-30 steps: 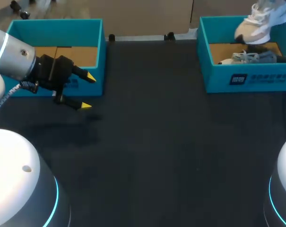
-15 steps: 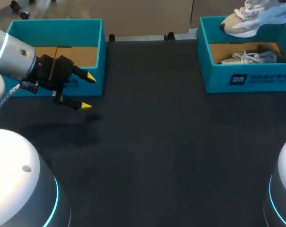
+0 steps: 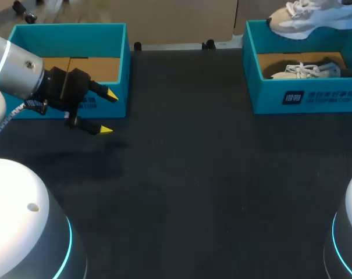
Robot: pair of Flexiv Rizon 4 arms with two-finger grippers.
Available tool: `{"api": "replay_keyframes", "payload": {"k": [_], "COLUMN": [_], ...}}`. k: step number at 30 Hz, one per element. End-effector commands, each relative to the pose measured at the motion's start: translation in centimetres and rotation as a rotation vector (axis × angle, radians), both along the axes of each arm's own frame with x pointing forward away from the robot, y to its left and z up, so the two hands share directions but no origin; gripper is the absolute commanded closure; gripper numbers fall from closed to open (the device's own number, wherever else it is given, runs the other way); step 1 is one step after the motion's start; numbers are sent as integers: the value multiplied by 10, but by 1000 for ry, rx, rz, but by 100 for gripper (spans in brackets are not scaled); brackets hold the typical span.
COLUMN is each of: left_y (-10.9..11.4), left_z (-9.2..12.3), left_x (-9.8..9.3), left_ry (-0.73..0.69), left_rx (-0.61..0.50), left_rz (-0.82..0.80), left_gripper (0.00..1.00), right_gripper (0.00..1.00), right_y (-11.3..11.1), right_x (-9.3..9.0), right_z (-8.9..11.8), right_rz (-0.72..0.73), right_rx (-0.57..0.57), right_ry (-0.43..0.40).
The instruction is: Take the shoe out of the shoebox, open the shoe tongue, remove and reinsert the insole, then place the shoe into the shoebox
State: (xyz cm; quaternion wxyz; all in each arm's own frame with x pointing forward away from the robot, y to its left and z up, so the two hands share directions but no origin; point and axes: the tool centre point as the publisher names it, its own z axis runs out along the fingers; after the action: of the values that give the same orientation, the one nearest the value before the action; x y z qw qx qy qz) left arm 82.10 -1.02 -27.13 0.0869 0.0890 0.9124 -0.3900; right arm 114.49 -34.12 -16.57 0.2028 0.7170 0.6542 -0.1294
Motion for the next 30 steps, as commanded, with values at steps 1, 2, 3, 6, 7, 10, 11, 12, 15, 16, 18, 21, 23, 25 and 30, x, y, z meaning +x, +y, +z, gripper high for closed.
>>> {"api": "replay_keyframes", "payload": {"k": [1, 2, 3, 6, 7, 10, 11, 12, 15, 16, 18, 21, 23, 25, 30], "left_y": [0, 0, 0, 0, 0, 0, 0, 0, 0, 0, 0, 0, 0, 0, 0], "left_z": [1, 1, 1, 1, 1, 1, 1, 1, 1, 1, 1, 1, 1, 1, 1], "left_x": [-1, -1, -1, -1, -1, -1, -1, -1, -1, -1, -1, -1, -1, -1, -1], "left_ry": [0, 0, 0, 0, 0, 0, 0, 0, 0, 0, 0, 0, 0, 0, 0], "left_rx": [3, 3, 3, 3, 3, 3, 3, 3, 3, 3, 3, 3, 3, 3, 3], "left_rz": [1, 1, 1, 1, 1, 1, 1, 1, 1, 1, 1, 1, 1, 1, 1], "left_gripper": [0, 0, 0, 0, 0, 0, 0, 0, 0, 0, 0, 0, 0, 0, 0], "right_gripper": [100, 100, 100, 100, 100, 100, 100, 100, 100, 100, 100, 100, 100, 100, 100], "right_y": [0, 0, 0, 1, 1, 2, 2, 3, 5, 7, 9, 14, 16, 18, 18], "right_x": [0, 0, 0, 1, 1, 1, 1, 1, 2, 2, 1, 1, 0, -1, -4], "right_z": [2, 2, 2, 1, -1, -3, -4, -5, -8, -9, -12, -18, -22, -28, -39], "right_rz": [-1, -1, -1, -2, 1, -17, -27, -38, -49, -49, -49, -56, -55, -57, -74], "right_rx": [2, 2, 2, -7, -11, 7, 13, 20, 25, 25, 23, 31, 32, 32, 51], "right_ry": [0, 0, 0, -2, -1, -12, -19, -26, -36, -36, -36, -39, -38, -36, -39]}}
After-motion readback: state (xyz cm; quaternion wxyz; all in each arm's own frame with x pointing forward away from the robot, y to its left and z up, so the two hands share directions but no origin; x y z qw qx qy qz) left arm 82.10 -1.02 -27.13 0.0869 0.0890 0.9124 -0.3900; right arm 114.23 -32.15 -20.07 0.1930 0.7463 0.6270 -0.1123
